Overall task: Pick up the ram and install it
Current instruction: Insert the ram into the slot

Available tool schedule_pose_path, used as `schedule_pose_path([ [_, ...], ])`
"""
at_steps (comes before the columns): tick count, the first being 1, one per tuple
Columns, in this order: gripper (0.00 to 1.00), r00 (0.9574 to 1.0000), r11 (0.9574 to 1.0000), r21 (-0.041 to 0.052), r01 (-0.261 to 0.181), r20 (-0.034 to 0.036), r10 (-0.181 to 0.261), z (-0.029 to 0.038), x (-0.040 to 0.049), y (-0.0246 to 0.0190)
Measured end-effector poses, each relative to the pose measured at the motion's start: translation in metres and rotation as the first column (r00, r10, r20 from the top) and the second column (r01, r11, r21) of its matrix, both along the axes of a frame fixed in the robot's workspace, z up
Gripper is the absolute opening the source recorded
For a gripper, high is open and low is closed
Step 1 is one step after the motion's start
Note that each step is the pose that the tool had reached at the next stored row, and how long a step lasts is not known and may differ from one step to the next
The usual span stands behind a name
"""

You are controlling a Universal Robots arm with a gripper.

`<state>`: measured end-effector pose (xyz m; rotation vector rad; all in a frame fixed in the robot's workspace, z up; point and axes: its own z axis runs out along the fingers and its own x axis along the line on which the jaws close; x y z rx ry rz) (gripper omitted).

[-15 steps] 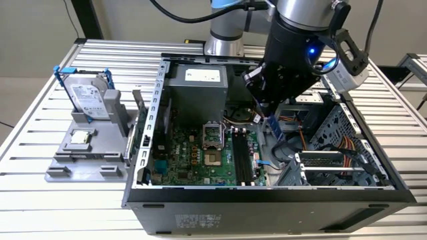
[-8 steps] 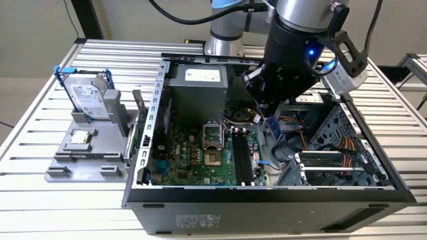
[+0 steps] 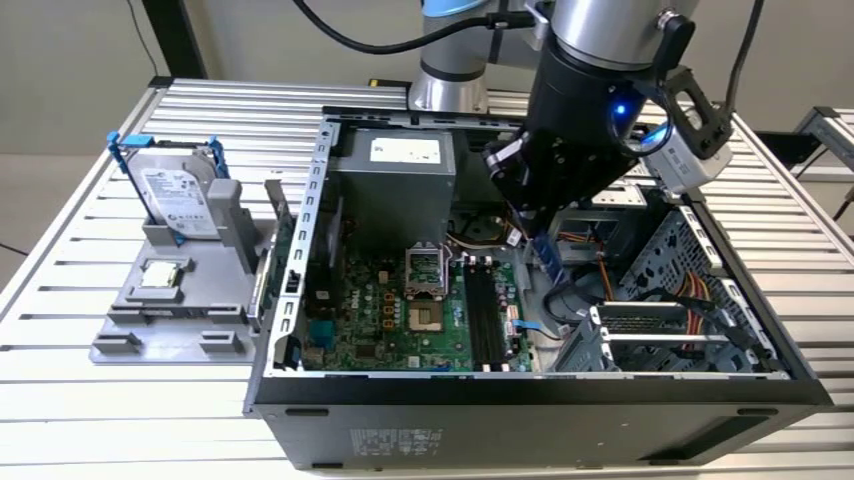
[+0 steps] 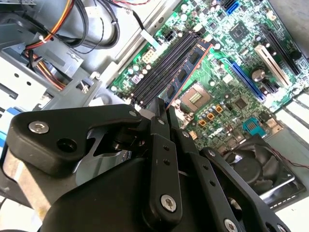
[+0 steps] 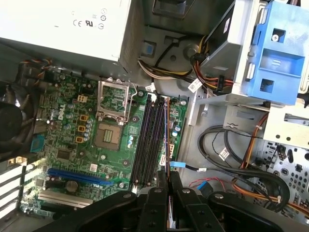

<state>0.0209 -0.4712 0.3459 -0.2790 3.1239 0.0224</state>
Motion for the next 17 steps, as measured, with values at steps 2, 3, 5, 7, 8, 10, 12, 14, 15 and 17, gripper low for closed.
schedule_pose_path([
  [2,0.00,1.0000,1.0000,-0.0001,0.000,0.0000,0.000,-0.0008,0.0000,0.0000],
  [3,0.00,1.0000,1.0000,-0.0003,0.000,0.0000,0.000,-0.0012,0.0000,0.0000],
  [5,0.00,1.0000,1.0000,-0.0004,0.000,0.0000,0.000,-0.0021,0.0000,0.0000],
  [7,0.00,1.0000,1.0000,-0.0006,0.000,0.0000,0.000,-0.0028,0.0000,0.0000],
  [8,0.00,1.0000,1.0000,-0.0006,0.000,0.0000,0.000,-0.0030,0.0000,0.0000],
  [10,0.00,1.0000,1.0000,-0.0005,0.000,0.0000,0.000,-0.0036,0.0000,0.0000],
  [12,0.00,1.0000,1.0000,-0.0005,0.000,0.0000,0.000,-0.0045,0.0001,0.0000],
  [14,0.00,1.0000,1.0000,-0.0005,0.000,0.0000,0.000,-0.0051,0.0000,0.0000],
  [15,0.00,1.0000,1.0000,-0.0005,0.000,0.0000,0.000,-0.0053,0.0000,0.0000],
  [17,0.00,1.0000,1.0000,-0.0003,0.000,0.0001,0.000,-0.0060,0.0000,0.0000],
])
